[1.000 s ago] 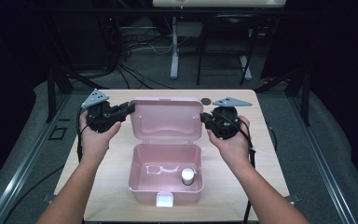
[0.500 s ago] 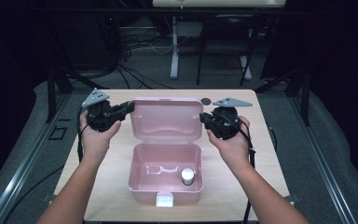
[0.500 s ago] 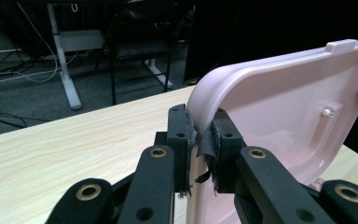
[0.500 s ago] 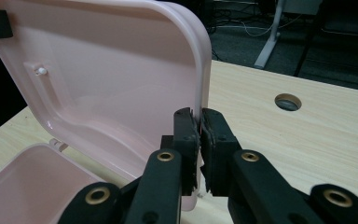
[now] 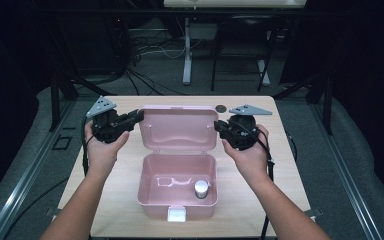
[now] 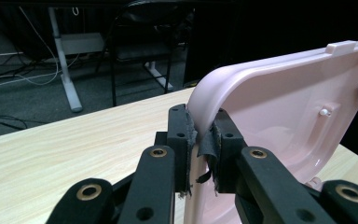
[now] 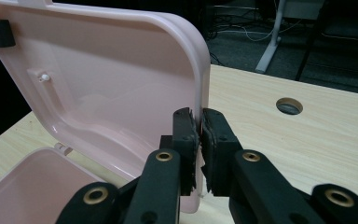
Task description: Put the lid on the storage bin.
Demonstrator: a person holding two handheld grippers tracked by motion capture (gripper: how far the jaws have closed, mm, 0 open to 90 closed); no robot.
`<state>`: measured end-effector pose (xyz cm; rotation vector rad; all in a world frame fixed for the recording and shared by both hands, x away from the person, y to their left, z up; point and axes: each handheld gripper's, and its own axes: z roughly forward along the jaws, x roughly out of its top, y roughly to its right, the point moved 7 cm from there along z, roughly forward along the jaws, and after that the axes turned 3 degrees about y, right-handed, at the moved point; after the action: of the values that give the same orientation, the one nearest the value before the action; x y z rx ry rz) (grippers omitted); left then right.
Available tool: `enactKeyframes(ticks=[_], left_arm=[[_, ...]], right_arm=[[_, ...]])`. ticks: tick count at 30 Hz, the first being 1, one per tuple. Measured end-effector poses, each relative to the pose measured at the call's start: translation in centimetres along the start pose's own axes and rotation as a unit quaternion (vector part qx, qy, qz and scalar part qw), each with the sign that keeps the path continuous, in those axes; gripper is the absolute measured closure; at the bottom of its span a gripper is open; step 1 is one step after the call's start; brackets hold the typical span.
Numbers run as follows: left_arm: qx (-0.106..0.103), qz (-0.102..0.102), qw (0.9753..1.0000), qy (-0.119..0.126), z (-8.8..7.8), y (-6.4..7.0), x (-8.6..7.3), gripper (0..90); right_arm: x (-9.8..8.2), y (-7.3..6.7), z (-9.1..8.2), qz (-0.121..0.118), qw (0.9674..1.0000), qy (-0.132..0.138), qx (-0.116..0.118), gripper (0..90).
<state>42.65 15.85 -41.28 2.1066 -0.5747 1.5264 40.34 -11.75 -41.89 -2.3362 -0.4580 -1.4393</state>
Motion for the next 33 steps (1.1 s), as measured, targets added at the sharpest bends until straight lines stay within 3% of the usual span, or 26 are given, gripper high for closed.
enactKeyframes(ticks=[33], left_arm=[[-0.007, 0.015, 0.9997, 0.017, -2.3, 1.3, -0.7, 78.7]], right_arm=[[-0.2, -1.2, -1.8, -0.008, 0.9995, 0.020, 0.023, 78.9]])
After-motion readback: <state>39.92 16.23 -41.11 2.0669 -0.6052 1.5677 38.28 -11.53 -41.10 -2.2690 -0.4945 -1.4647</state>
